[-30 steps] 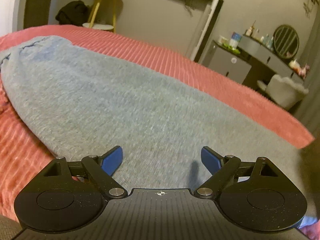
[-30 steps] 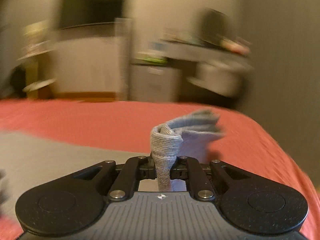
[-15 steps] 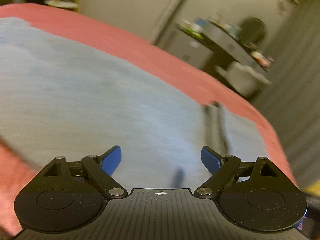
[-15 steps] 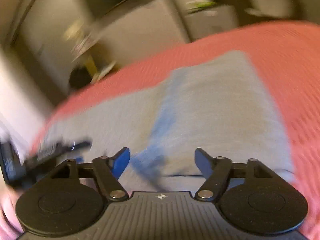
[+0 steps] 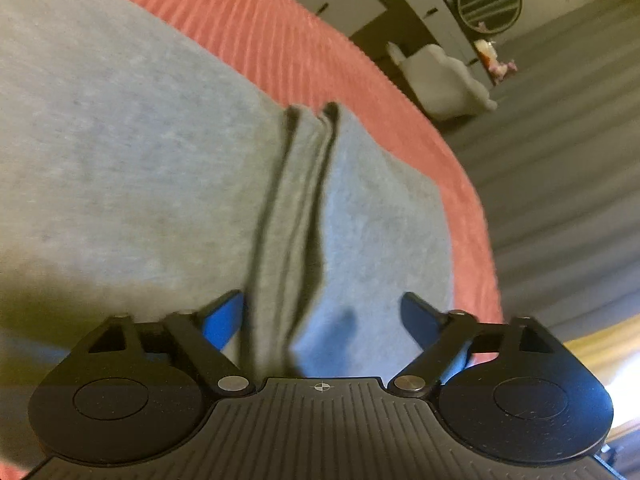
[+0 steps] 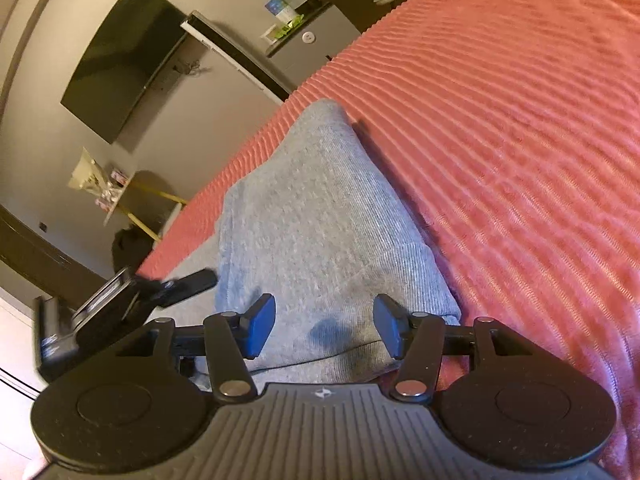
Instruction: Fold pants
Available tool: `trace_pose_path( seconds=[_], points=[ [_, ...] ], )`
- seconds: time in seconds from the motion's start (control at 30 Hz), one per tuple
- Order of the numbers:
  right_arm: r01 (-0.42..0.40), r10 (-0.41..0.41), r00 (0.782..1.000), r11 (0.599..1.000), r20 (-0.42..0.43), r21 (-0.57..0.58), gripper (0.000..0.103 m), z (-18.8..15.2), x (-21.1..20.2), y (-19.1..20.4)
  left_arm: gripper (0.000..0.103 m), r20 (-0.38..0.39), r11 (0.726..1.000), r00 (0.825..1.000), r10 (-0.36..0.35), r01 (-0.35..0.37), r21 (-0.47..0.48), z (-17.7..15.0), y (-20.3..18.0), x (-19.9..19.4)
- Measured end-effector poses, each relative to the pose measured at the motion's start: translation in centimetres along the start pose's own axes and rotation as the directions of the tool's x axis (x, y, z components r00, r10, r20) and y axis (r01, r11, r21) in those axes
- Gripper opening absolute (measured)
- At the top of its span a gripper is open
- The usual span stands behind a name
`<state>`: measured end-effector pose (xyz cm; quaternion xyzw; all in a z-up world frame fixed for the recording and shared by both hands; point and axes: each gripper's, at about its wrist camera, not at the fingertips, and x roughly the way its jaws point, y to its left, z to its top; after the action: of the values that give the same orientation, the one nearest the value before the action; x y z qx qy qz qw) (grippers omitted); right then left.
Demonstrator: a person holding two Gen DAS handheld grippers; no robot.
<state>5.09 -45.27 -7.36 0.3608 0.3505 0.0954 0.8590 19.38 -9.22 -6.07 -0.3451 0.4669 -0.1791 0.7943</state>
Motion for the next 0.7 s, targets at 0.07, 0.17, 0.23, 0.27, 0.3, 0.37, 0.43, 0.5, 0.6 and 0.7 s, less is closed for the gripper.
trace_pose_path(
  seconds=[0.07,0.17,0.23,0.27,0.3,0.37,0.43,0.5,0.6,0.7],
  points=[
    [-0.027,0.027,1.000,0.999,0.004,0.029,0.057,-0.1,-0.2,-0.4,0.049,-0.005,1.000,1.000,0.015,-0.015,-0.021,0.2,-0.1,0.8],
    [-0.090,0.087,0.996,0.993,0.031,0.074,0.057,0.1,-0.2,-1.4,0.017,0.013,0.998,0.998,0.056,-0.056,0.001,0.1,-0.5,1.0],
    [-0.109,0.103,0.993,0.989,0.066,0.103,0.056,0.3,-0.6,-1.9,0.016,0.048,0.998,0.997,0.061,-0.063,0.021,-0.5,-0.7,0.4],
    [-0.120,0.109,0.989,0.986,0.096,0.117,0.056,0.3,-1.1,-2.2,0.016,0.059,0.997,0.996,0.067,-0.069,0.028,-0.6,-0.7,0.1],
    [-0.121,0.105,0.987,0.984,0.121,0.129,0.054,0.2,-1.7,-2.5,0.016,0.065,0.998,0.996,0.060,-0.062,0.033,-0.7,-0.7,-0.2],
    [-0.092,0.068,0.985,0.985,0.159,0.149,0.047,0.3,-2.3,-2.8,0.016,0.068,0.997,0.996,0.061,-0.064,0.043,-0.8,-0.5,-1.0],
    [-0.022,-0.003,0.989,0.985,0.145,0.169,0.032,0.3,-2.3,-2.8,0.015,0.072,0.995,0.995,0.067,-0.072,0.063,-0.6,-0.7,-1.2],
    [0.025,-0.045,0.993,0.983,0.106,0.184,0.023,0.4,-1.7,-2.7,0.015,0.067,0.995,0.995,0.068,-0.072,0.066,-0.6,-0.7,-1.5],
    [0.074,-0.088,0.993,0.984,0.079,0.164,0.023,0.4,-1.9,-1.7,0.017,0.051,0.994,0.996,0.073,-0.077,0.071,-0.7,-0.6,-1.9],
    [0.095,-0.101,0.994,0.984,0.037,0.151,0.033,-0.3,-2.7,-0.5,0.028,0.042,0.988,0.992,0.120,-0.123,0.090,-1.4,-0.2,-1.8]
  ],
)
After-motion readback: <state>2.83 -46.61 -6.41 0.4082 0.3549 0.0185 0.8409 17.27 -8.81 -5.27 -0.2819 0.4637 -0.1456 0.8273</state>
